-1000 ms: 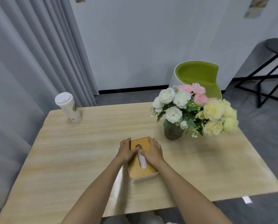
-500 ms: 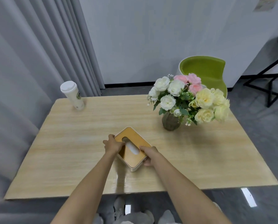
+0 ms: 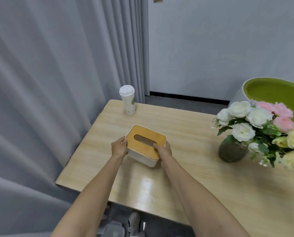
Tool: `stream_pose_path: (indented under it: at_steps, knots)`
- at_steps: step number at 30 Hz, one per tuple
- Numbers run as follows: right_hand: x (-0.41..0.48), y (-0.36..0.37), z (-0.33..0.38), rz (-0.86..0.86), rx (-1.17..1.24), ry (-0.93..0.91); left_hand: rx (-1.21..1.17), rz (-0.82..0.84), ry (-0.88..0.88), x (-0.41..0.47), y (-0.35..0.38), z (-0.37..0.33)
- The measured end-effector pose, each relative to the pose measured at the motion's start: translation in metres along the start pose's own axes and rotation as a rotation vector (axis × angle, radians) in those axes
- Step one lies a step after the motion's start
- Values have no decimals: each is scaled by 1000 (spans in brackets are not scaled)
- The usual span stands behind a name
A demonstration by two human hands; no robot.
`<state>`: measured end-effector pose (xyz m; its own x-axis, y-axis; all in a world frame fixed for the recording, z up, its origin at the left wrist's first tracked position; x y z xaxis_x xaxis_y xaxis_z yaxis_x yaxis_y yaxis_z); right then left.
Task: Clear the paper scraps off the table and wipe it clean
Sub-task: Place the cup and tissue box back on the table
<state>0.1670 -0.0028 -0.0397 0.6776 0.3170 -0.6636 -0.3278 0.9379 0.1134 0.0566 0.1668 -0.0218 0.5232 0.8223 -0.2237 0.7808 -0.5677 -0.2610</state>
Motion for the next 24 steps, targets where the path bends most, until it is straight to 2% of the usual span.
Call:
stream_pose_path:
  at_steps: [6, 12, 19, 24]
  knots:
    - [34, 88, 8, 50, -121, -3, 36, 6, -75, 69, -51, 23]
    - [73, 160, 12, 70, -192, 19, -46, 15, -89, 124, -87, 26]
    - [111, 213, 4, 148, -256, 29, -6, 41, -145, 183, -125, 55]
    - [111, 234, 8, 134, -245, 77, -20, 30, -163, 201, -134, 48]
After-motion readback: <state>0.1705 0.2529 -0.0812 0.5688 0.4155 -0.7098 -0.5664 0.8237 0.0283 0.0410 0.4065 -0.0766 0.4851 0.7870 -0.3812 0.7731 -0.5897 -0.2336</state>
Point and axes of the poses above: each hand's wrist, its own x-axis towards the middle knuckle, its own y-axis out of the palm, z = x × y, the point moved 5 cm from there along x, towards the middle knuckle, and after that the axes turned 7 degrees about y, right-handed, at the moved point
